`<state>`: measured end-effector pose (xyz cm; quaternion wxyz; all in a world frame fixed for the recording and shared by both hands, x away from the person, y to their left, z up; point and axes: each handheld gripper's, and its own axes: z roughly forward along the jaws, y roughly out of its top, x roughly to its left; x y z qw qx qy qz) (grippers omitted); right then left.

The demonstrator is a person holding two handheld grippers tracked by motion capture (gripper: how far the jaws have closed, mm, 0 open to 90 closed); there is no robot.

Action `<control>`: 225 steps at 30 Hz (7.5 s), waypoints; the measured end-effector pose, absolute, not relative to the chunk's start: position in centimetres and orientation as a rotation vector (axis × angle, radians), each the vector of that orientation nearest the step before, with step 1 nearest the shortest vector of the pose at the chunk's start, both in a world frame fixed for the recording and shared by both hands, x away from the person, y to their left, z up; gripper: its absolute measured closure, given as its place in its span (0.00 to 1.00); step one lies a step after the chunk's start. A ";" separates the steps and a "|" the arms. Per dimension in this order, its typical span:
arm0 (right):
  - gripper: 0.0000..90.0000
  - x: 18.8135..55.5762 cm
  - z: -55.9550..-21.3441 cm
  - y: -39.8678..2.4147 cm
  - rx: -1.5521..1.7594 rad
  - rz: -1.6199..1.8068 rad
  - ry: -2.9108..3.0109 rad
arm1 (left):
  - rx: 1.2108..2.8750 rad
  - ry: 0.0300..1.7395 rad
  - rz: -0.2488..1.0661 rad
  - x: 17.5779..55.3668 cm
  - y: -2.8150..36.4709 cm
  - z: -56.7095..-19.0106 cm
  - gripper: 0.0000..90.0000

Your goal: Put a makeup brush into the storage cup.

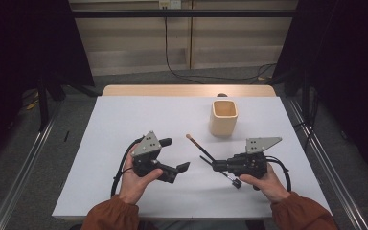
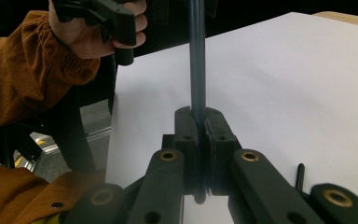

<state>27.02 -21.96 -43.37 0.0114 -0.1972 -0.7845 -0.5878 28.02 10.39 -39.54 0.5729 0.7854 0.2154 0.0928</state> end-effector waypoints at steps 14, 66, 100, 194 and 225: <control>0.95 27.1 -43.4 -22.0 -0.624 -1.842 -2.452 | 1.824 0.530 0.190 28.5 8.6 -39.5 0.04; 0.94 27.0 -43.9 -21.5 -0.587 -1.815 -2.487 | 1.700 0.463 -0.084 29.0 7.4 -38.7 0.89; 0.05 27.0 -43.1 -22.3 -0.727 -1.876 -2.448 | 1.731 0.480 -0.056 29.0 8.8 -37.5 0.93; 0.79 27.9 -41.3 -18.6 -0.577 -1.780 -2.499 | 2.077 0.463 -0.176 30.6 5.5 -35.8 0.93; 0.93 27.9 -41.7 -18.7 -0.603 -1.797 -2.498 | 2.026 0.466 -0.187 30.6 5.3 -36.6 0.92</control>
